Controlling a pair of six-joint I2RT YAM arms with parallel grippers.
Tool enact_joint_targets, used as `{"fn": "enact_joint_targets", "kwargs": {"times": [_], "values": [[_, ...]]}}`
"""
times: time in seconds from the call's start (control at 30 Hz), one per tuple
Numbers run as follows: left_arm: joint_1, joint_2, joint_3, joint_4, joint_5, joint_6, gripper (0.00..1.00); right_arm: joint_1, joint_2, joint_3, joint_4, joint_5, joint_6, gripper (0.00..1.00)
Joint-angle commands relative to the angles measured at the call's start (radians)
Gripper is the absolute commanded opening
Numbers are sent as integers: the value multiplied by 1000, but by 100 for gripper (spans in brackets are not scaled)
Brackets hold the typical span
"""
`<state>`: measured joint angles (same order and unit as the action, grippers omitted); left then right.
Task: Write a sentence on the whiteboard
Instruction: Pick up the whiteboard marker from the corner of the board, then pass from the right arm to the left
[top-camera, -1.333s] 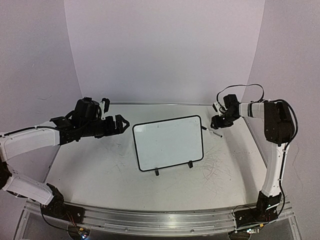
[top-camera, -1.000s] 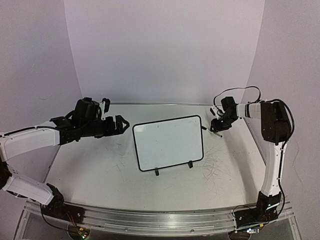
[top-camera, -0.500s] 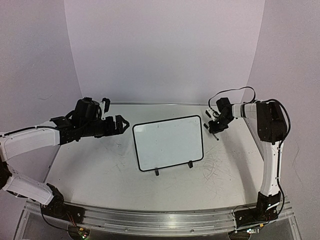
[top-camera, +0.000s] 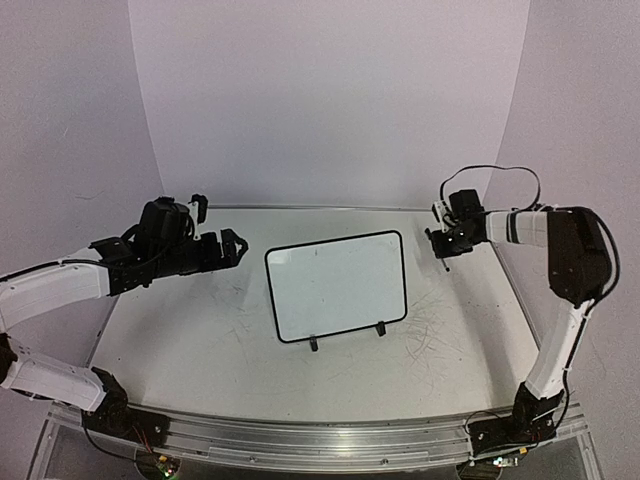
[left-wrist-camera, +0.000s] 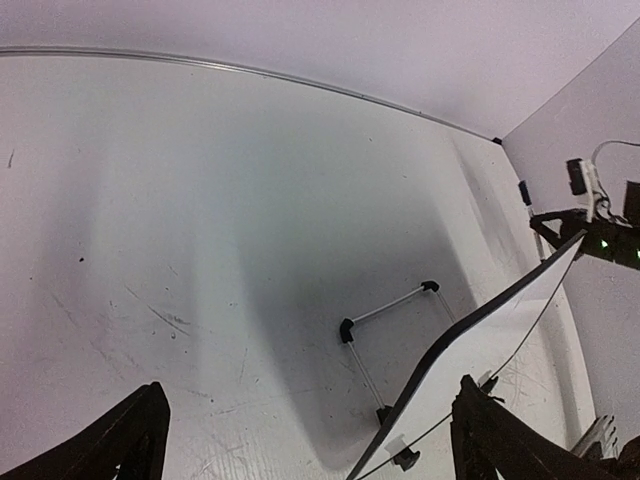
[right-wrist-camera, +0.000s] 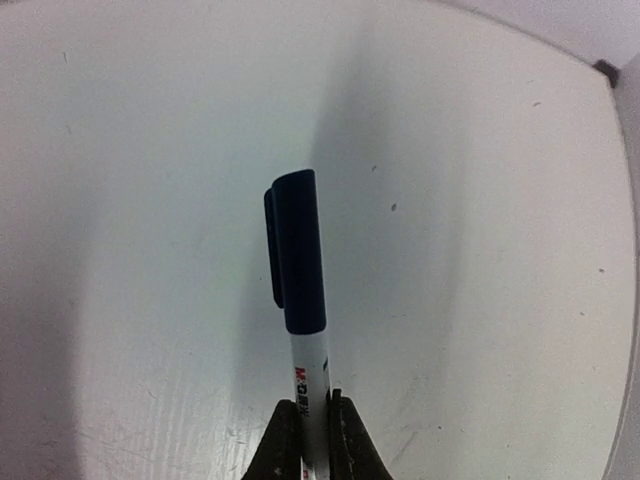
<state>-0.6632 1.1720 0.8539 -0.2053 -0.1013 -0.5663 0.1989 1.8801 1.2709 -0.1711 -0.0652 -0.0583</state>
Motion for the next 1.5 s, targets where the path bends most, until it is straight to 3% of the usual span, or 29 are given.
{"fn": "enact_joint_targets", "kwargs": {"times": [0.0, 0.17, 0.3, 0.5, 0.67, 0.83, 1.07, 1.13, 1.23, 1.47], "values": [[-4, -74, 14, 9, -46, 8, 99, 9, -449, -286, 399, -93, 270, 1], [-7, -47, 96, 33, 80, 21, 99, 43, -639, -299, 377, -436, 247, 0], [-49, 49, 199, 73, 301, 46, 95, 225, -673, -205, 208, -606, 55, 0], [-202, 159, 327, 118, 402, 113, 93, 481, -530, -71, -45, -460, -99, 0], [-250, 193, 335, 166, 493, 121, 96, 652, -428, -35, -91, -332, -182, 0], [-253, 155, 294, 161, 407, 84, 92, 689, -394, -29, -80, -336, -188, 0], [-251, 172, 294, 115, 394, 48, 96, 708, -434, -60, -12, -299, -196, 0], [-252, 172, 291, 113, 392, 39, 92, 709, -466, -85, 20, -290, -192, 0], [-250, 168, 287, 122, 415, 41, 77, 710, -510, -121, 50, -268, -185, 0], [-250, 190, 297, 177, 531, 32, 63, 721, -534, -155, 70, -279, -163, 0]]}}
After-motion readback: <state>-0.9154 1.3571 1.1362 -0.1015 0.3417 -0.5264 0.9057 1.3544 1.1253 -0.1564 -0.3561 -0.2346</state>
